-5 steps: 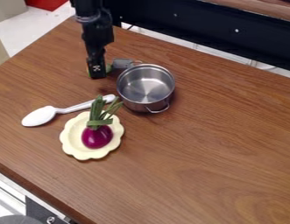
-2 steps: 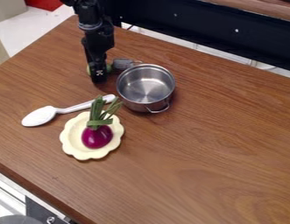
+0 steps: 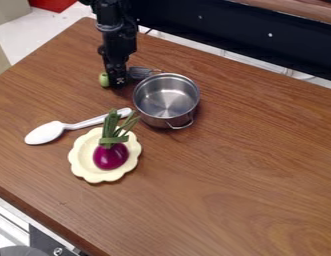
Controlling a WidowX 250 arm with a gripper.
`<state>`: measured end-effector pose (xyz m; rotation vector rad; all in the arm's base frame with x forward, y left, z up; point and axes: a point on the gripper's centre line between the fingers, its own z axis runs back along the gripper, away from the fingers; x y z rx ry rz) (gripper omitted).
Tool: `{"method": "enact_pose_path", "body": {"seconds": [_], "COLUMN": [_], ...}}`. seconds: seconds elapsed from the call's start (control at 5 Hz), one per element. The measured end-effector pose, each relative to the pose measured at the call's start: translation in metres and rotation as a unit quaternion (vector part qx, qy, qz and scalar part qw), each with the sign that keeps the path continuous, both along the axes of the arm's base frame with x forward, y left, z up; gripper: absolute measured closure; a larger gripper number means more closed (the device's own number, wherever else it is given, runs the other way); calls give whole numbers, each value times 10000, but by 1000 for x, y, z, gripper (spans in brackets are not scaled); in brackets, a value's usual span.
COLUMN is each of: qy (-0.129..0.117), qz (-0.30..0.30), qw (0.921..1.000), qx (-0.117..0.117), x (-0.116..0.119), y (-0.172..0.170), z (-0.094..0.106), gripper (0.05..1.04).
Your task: Move the spatula from the top left of the table to the right side
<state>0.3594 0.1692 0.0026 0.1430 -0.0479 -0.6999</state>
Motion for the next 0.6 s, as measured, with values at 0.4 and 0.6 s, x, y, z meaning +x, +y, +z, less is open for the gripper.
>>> {"method": "enact_pose_path", "body": {"seconds": [0.4, 0.6], "qy": [15, -244], "qz": [328, 968], "qw": [9994, 9948], "qx": [127, 217], "x": [4, 11], "y": [3, 3], "z": [1, 2], "gripper": [778, 778]}}
